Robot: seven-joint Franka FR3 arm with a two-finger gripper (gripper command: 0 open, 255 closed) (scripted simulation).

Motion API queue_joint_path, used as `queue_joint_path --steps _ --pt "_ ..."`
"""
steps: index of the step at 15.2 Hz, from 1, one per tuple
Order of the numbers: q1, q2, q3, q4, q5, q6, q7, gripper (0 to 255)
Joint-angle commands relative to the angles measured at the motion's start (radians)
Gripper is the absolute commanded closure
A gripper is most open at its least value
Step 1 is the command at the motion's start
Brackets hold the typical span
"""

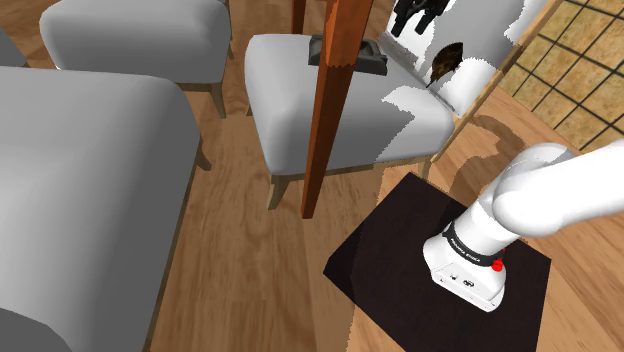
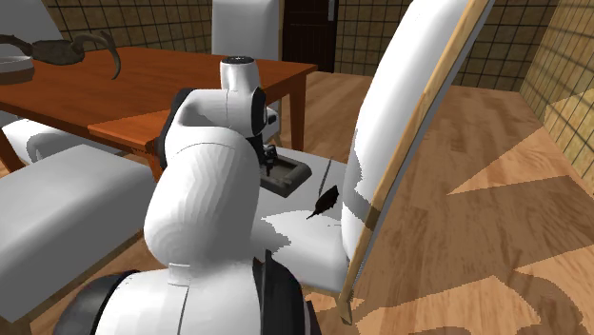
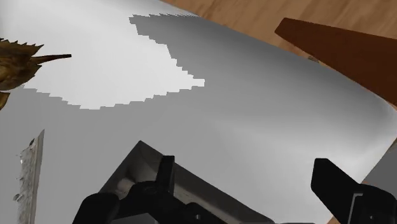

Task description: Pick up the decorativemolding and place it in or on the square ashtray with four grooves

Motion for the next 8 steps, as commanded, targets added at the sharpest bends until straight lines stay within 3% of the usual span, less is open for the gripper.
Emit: queue_joint_path --steps 1,8 --pt "-0.012 0.049 -0.031 0.017 -0.003 0.033 -0.013 0" --pt "-0.046 0.238 -0.145 0.113 0.018 0.125 -0.072 0"
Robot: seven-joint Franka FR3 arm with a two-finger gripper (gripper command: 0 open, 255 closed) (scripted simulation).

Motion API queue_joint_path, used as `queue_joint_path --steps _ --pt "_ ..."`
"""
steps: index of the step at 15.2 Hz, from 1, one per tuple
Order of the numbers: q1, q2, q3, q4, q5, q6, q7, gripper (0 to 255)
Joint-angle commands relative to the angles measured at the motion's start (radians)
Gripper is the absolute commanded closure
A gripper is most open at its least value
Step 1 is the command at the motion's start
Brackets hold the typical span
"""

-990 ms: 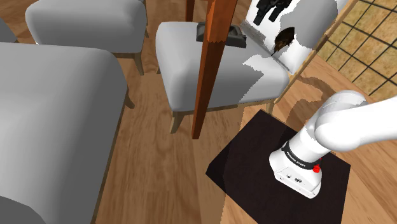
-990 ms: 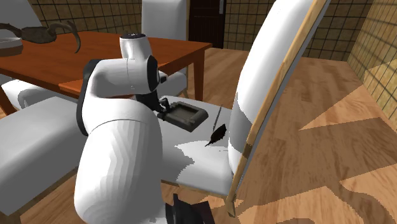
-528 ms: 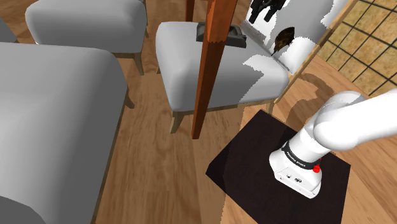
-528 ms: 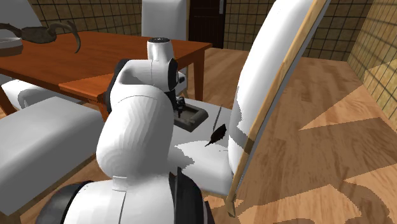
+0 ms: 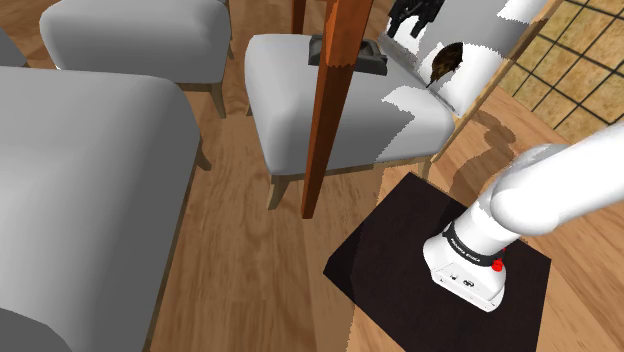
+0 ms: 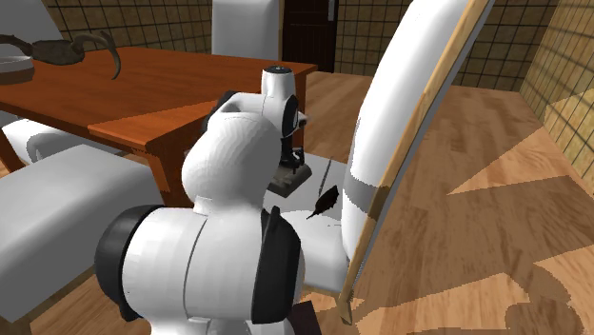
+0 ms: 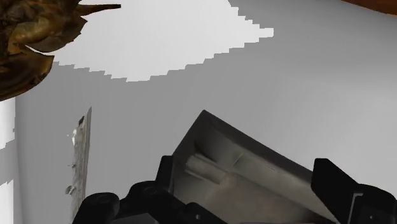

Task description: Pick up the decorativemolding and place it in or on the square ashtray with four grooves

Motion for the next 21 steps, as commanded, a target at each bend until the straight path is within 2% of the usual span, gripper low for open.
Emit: queue_joint_path --steps 1,7,15,21 --pt "-0.007 0.054 -0.028 0.036 0.012 0.016 -0.014 0" --pt "-0.034 0.238 -0.123 0.157 0.082 0.066 -0.083 0" --pt "-0.104 0.509 -0.218 0.366 0.241 0.078 -0.190 0" --pt "-0.106 0.538 -0.211 0.321 0.261 0.148 -0.203 0"
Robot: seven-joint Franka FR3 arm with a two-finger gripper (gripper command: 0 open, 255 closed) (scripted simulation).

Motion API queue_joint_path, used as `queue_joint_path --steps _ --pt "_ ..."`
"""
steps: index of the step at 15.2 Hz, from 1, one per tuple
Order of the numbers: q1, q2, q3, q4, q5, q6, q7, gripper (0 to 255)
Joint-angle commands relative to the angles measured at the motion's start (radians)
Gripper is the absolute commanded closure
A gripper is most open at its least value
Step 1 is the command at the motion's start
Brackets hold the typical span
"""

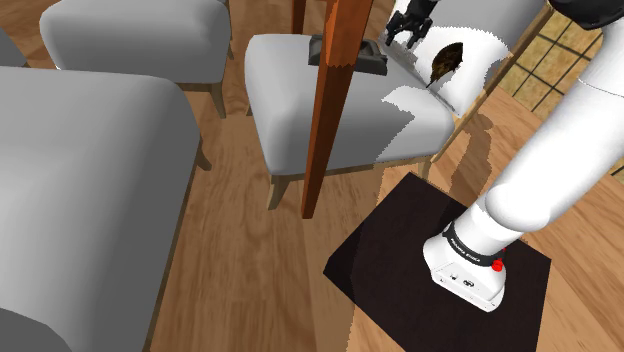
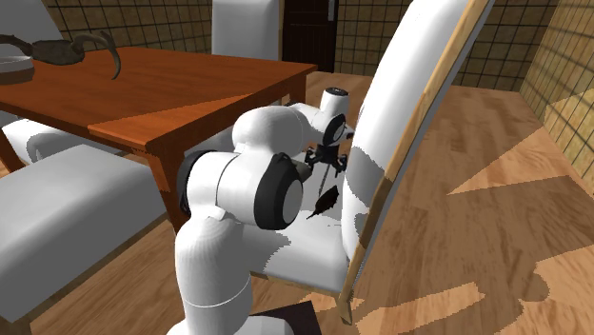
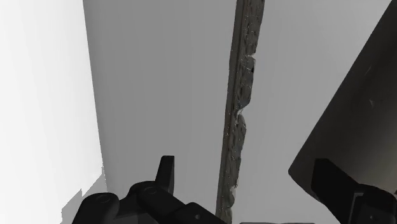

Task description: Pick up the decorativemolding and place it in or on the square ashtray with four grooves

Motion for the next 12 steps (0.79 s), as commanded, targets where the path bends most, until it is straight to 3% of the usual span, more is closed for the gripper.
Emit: queue_joint_path --steps 1,9,10,12 --pt "-0.004 0.015 -0.003 -0.023 0.005 0.025 -0.005 0" --pt "-0.007 0.018 0.000 -0.027 0.007 0.032 -0.006 0" --pt "-0.006 0.016 0.000 -0.029 0.006 0.032 -0.005 255" --pt "-0.010 0.021 -0.002 -0.024 0.009 0.031 -0.011 255"
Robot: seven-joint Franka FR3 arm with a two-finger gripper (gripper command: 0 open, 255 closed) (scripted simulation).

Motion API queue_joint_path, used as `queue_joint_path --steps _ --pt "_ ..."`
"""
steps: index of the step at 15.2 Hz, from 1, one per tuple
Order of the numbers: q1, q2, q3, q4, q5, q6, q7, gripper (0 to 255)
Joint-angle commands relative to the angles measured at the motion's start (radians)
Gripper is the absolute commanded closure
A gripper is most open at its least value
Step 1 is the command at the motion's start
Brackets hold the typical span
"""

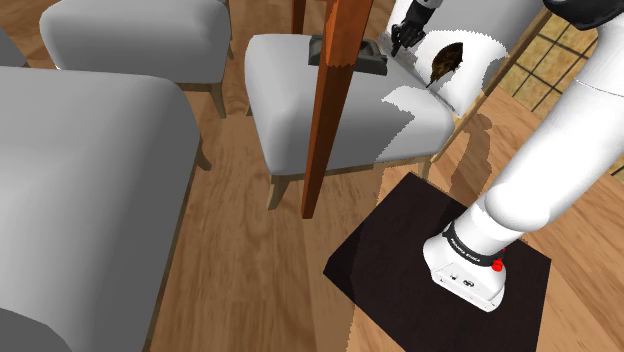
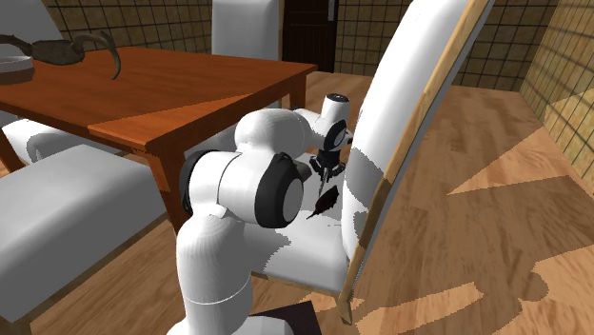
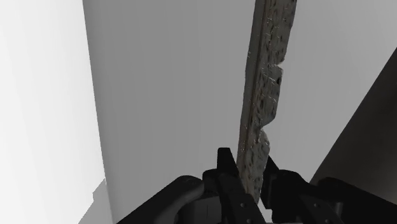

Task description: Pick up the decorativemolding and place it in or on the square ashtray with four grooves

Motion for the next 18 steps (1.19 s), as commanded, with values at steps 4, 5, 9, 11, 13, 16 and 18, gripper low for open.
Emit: queue_joint_path --steps 4,5,9,11,13,16,18 --pt "-0.001 0.002 -0.001 -0.001 0.001 0.001 -0.001 255" --pt "-0.001 0.001 -0.001 -0.002 0.000 0.001 0.000 255" --pt "0.002 -0.007 0.000 0.017 -0.008 -0.024 0.010 255" --pt "0.002 -0.011 -0.001 0.039 -0.012 -0.049 0.015 255" --pt "0.002 -0.014 -0.002 0.062 -0.016 -0.075 0.020 255" --pt "0.001 -0.018 -0.003 0.099 -0.021 -0.114 0.027 255" --pt "0.000 -0.019 -0.004 0.124 -0.023 -0.140 0.031 255"
